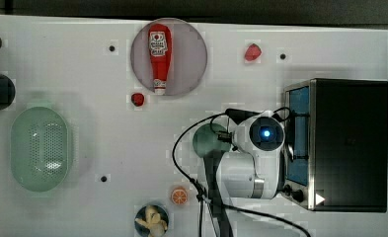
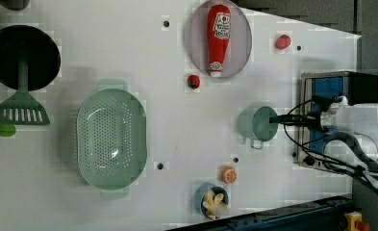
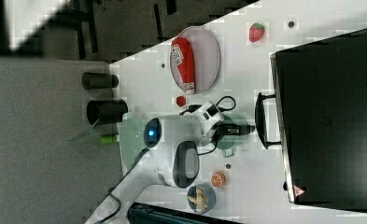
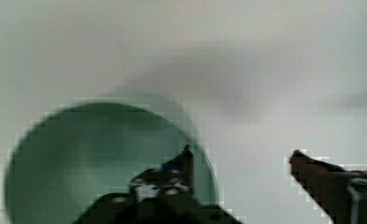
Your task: Drag mug left to right.
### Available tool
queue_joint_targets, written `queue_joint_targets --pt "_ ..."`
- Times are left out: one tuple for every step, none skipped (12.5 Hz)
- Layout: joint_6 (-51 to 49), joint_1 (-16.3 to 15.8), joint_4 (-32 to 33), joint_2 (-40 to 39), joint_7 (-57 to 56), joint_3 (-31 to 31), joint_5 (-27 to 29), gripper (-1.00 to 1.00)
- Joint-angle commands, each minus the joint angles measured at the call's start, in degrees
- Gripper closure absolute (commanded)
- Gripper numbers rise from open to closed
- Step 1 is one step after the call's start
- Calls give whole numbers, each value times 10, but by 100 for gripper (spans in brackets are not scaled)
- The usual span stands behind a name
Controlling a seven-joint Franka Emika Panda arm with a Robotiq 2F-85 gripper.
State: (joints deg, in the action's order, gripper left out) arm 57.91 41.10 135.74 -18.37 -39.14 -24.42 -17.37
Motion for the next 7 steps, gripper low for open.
queue_joint_targets --pt "-70 -1 -32 128 97 -62 63 -96" --pt "-121 -3 -43 165 161 -81 97 -100" --pt "-171 -3 -57 201 231 -96 137 -100" --pt "-220 -4 -74 235 296 -106 177 -100" --pt "-268 -5 -92 265 333 -114 208 -100" --pt "-307 -5 -112 291 346 -118 227 -100" --pt "-327 -5 -136 310 350 -119 238 -100"
